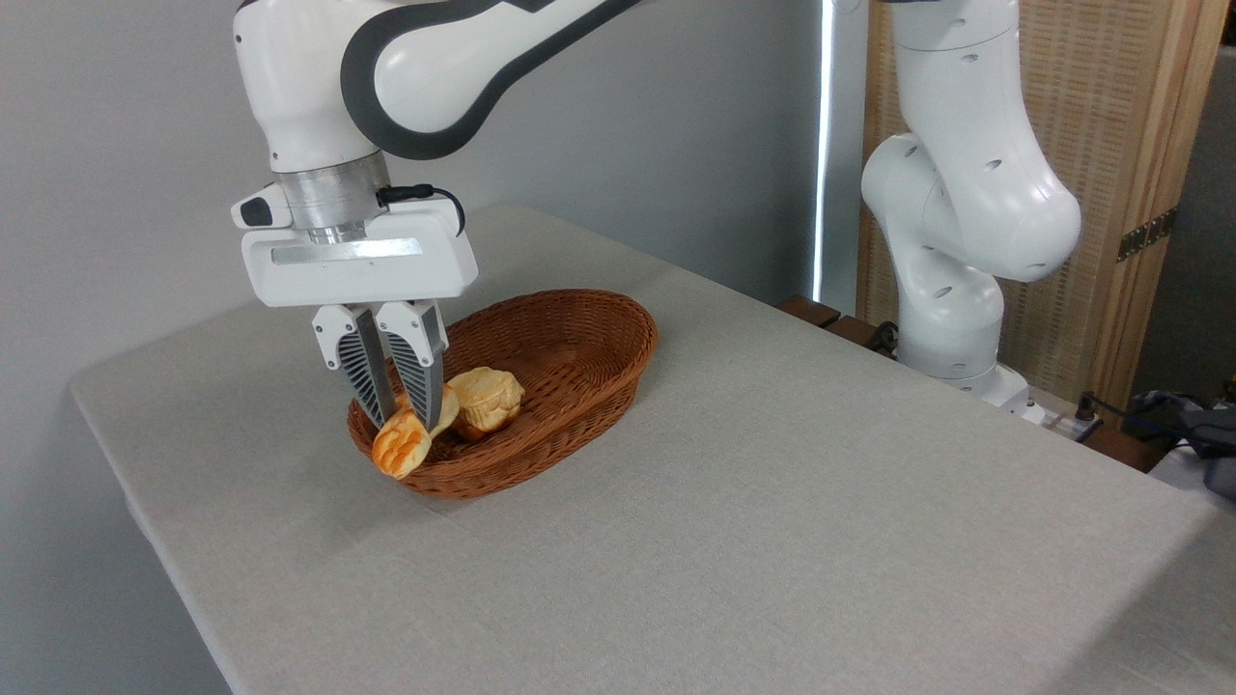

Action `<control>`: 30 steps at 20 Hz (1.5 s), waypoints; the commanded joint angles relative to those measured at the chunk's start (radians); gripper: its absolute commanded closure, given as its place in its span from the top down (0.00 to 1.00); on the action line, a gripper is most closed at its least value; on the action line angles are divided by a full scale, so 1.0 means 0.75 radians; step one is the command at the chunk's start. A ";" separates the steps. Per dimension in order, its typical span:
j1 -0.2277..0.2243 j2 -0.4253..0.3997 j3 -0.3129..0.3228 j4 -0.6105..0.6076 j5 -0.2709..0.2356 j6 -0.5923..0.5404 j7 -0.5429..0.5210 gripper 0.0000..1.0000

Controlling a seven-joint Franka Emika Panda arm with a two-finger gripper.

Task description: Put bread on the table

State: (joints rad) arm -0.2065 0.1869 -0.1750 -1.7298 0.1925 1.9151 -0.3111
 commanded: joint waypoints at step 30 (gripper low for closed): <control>-0.005 -0.286 0.278 0.016 -0.134 -0.428 1.373 0.53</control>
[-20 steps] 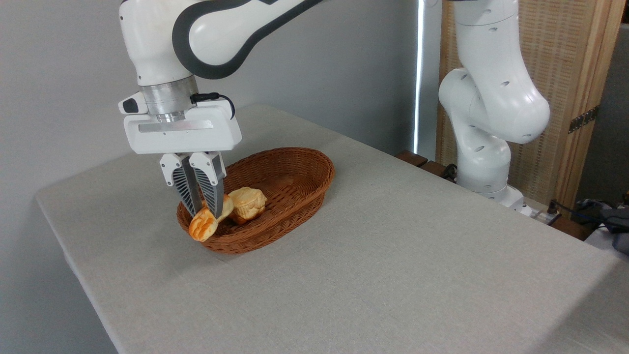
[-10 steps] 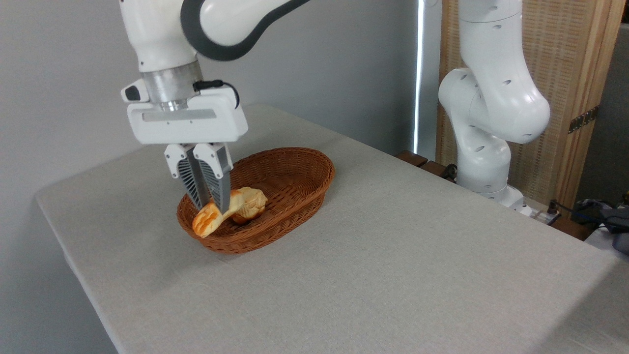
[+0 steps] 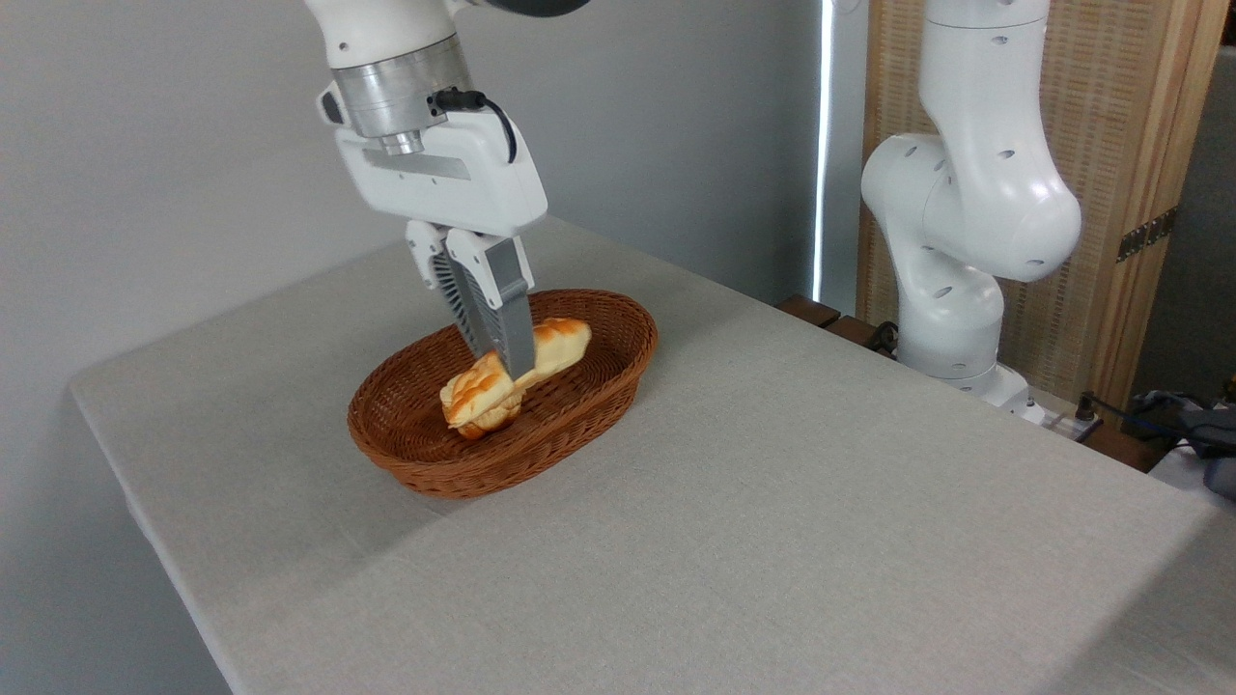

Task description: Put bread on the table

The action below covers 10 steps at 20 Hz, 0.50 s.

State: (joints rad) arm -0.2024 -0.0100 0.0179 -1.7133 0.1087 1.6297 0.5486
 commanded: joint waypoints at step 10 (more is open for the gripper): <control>-0.010 -0.032 0.031 -0.006 -0.004 -0.111 0.391 1.00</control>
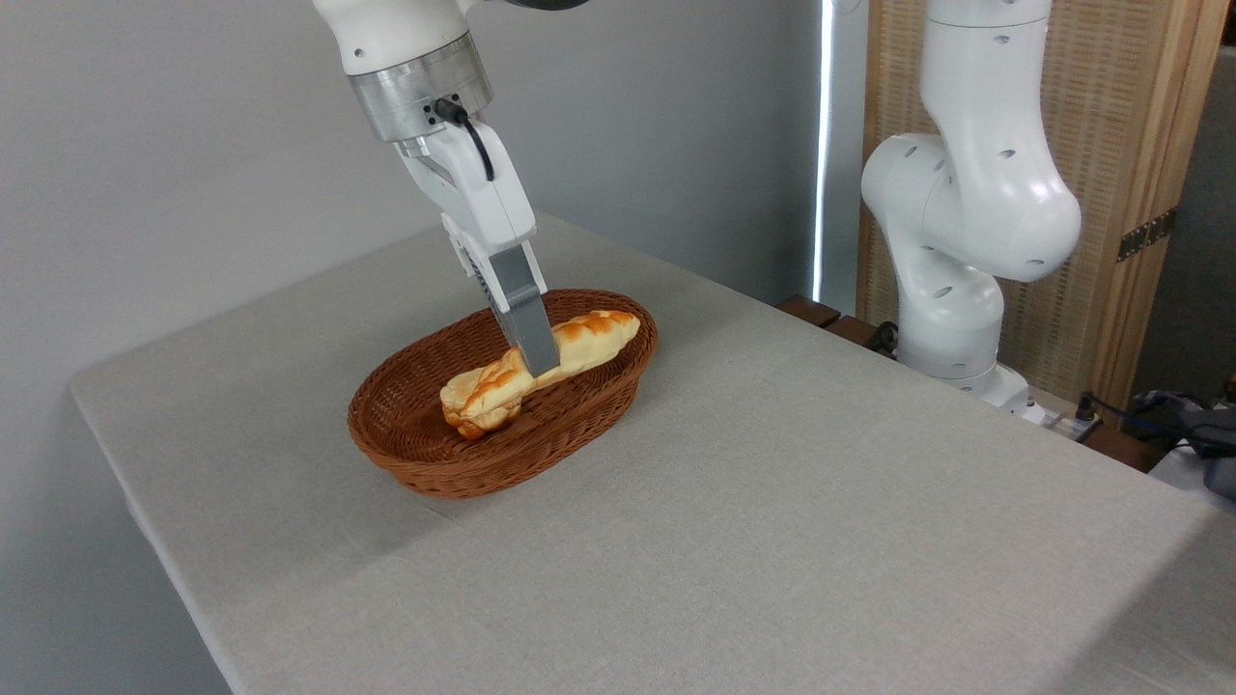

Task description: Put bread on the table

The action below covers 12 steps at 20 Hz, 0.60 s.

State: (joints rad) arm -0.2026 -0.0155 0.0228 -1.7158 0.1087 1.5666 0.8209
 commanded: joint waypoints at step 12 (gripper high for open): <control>-0.010 -0.037 0.070 -0.003 -0.004 -0.029 0.034 1.00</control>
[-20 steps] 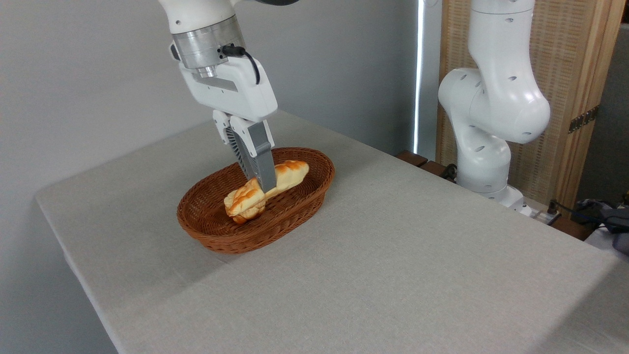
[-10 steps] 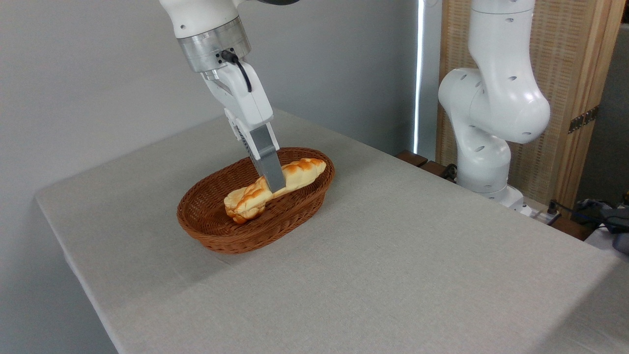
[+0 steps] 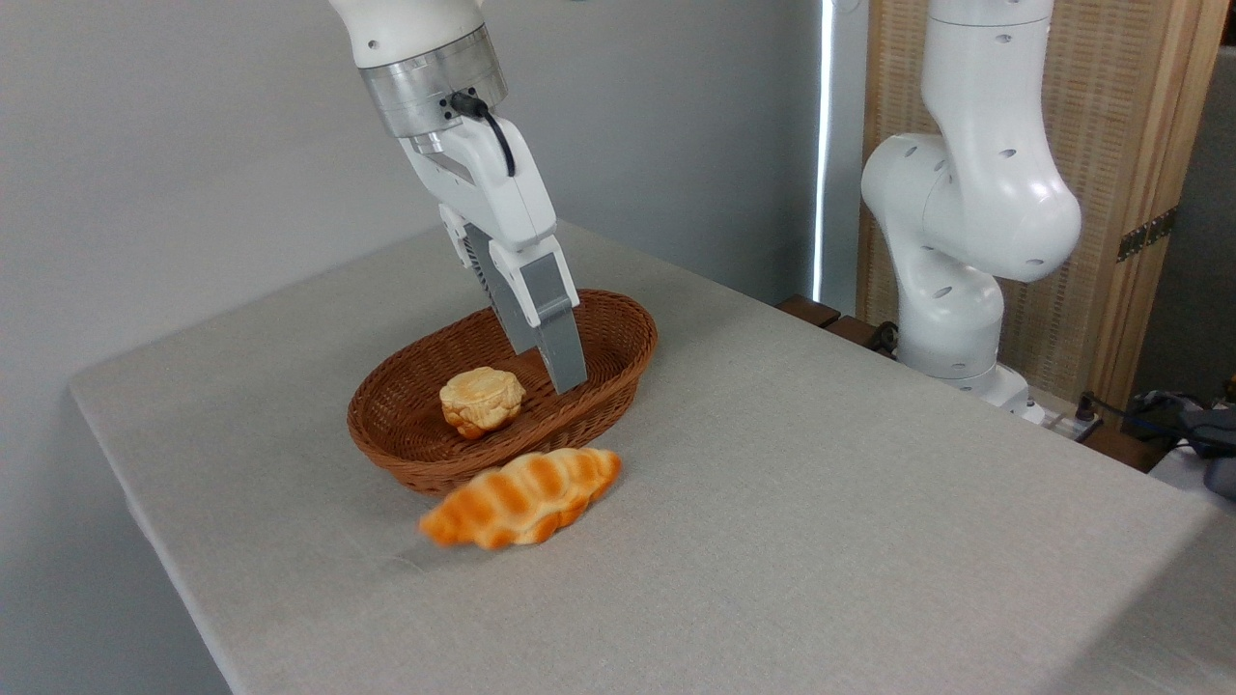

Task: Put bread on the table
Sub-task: 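Open the gripper and raise it away from the croissant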

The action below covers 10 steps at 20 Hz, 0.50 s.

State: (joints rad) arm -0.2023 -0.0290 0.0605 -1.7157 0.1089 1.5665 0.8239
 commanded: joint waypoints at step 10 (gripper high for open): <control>-0.008 -0.041 0.079 0.046 -0.027 -0.027 0.018 1.00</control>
State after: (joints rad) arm -0.2020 -0.0536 0.0998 -1.7111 0.1088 1.5665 0.8243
